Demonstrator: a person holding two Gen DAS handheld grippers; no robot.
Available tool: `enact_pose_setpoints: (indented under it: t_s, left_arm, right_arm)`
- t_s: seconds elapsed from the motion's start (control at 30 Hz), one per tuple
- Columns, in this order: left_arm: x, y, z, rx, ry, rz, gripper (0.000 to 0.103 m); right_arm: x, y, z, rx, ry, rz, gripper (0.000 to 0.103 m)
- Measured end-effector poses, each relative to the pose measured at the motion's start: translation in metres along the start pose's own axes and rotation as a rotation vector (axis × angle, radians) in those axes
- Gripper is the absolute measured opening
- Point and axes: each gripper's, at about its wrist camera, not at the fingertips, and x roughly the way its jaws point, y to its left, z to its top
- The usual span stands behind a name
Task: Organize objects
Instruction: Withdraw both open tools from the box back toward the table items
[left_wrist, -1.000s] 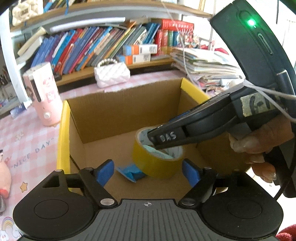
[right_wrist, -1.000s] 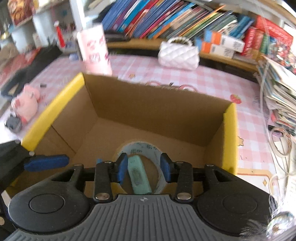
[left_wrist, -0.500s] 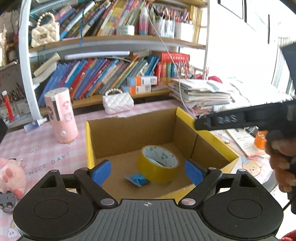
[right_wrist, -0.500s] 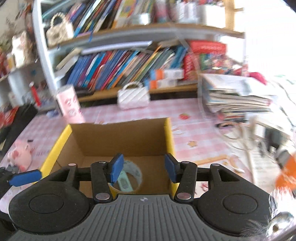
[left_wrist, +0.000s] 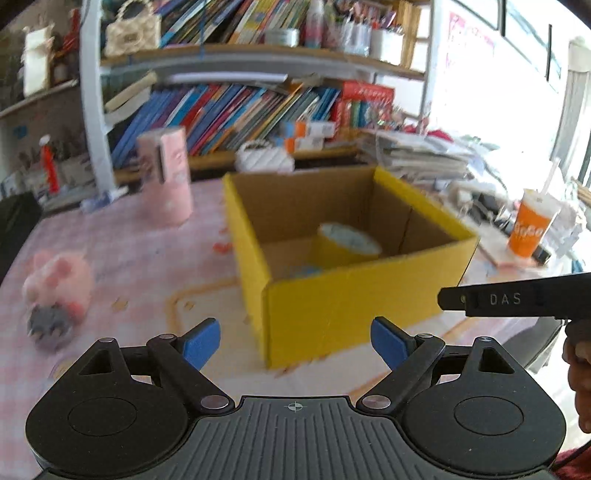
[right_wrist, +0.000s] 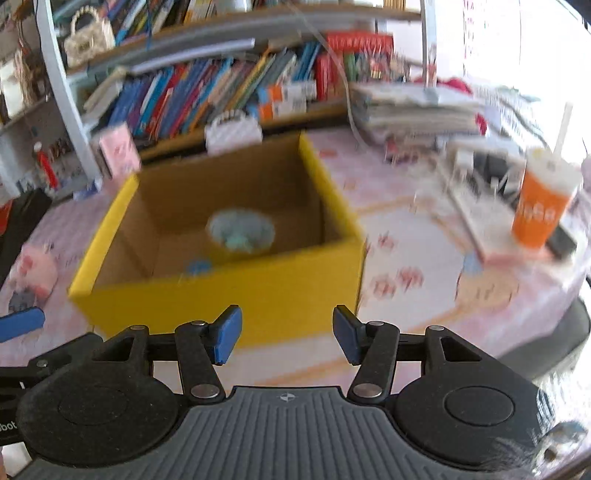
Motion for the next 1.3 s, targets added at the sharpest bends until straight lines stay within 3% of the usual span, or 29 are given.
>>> enact_pose_setpoints:
  t_s: [0.27, 0.57, 1.3]
  left_arm:
    - [-0.016, 0.031, -0.034, -0.045, 0.102, 0.057, 0.091]
    - [-0.041, 0.055, -0.059, -0.058, 0.145, 0.094, 0.091]
    - [-0.112, 0.118, -0.089, -0.129, 0.074, 0.218, 0.091]
  right_arm:
    - [0.003, 0.043, -0.044, -0.054, 0.100, -0.028, 0.054]
    - [-0.005, 0.087, -0.074, -0.120, 0.142, 0.036, 0.055]
    - [-0.036, 0.179, -0.100, -0.253, 0.095, 0.175, 0.061]
